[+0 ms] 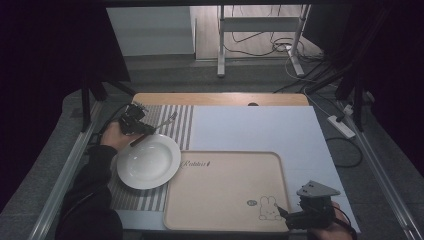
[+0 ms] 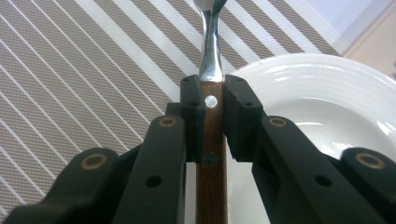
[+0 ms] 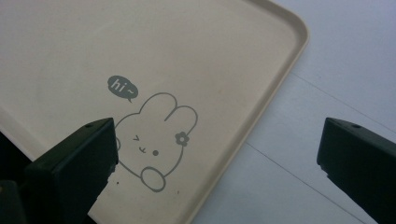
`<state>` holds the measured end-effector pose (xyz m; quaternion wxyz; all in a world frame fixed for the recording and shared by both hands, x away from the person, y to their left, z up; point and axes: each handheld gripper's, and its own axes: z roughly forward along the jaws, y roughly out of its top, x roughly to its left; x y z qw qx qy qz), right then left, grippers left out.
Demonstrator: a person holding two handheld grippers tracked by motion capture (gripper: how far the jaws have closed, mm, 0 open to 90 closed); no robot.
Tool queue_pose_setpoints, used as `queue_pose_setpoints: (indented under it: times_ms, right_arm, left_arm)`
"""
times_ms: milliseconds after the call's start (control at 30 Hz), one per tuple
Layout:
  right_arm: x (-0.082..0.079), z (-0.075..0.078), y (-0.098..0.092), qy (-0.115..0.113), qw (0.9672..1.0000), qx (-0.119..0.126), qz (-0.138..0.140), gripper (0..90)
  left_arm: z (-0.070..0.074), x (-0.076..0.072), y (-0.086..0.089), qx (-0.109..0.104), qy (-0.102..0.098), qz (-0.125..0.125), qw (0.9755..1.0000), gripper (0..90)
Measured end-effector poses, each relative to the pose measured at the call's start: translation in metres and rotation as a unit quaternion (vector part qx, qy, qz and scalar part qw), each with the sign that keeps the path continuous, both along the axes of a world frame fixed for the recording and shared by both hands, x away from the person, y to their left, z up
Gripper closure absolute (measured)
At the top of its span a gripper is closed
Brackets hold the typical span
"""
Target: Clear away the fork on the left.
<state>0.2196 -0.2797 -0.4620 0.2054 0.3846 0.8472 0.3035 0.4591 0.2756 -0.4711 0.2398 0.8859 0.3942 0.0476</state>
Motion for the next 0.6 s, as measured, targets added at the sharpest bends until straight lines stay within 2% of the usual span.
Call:
queue_pose_setpoints:
  times_ms: [267, 367, 467, 600]
  right_arm:
    - [0.000, 0.000, 0.000, 0.000, 1.0000, -0.001, 0.000, 0.0]
    - [0.000, 0.000, 0.000, -0.001, 1.0000, -0.001, 0.000, 0.0]
    - [-0.001, 0.000, 0.000, -0.002, 1.0000, -0.001, 0.000, 0.0]
    - [-0.001, 0.000, 0.000, -0.003, 1.0000, 0.000, 0.003, 0.0]
  left_arm:
    - [-0.005, -0.023, -0.007, -0.002, 0.004, -0.009, 0.9999, 78.1]
    - [-0.004, -0.028, -0.009, -0.003, 0.005, -0.009, 0.9999, 78.1]
    - [-0.004, -0.036, -0.012, -0.009, 0.006, -0.008, 0.9999, 78.1]
    - [-0.005, -0.047, -0.018, -0.006, 0.008, -0.011, 0.9999, 78.1]
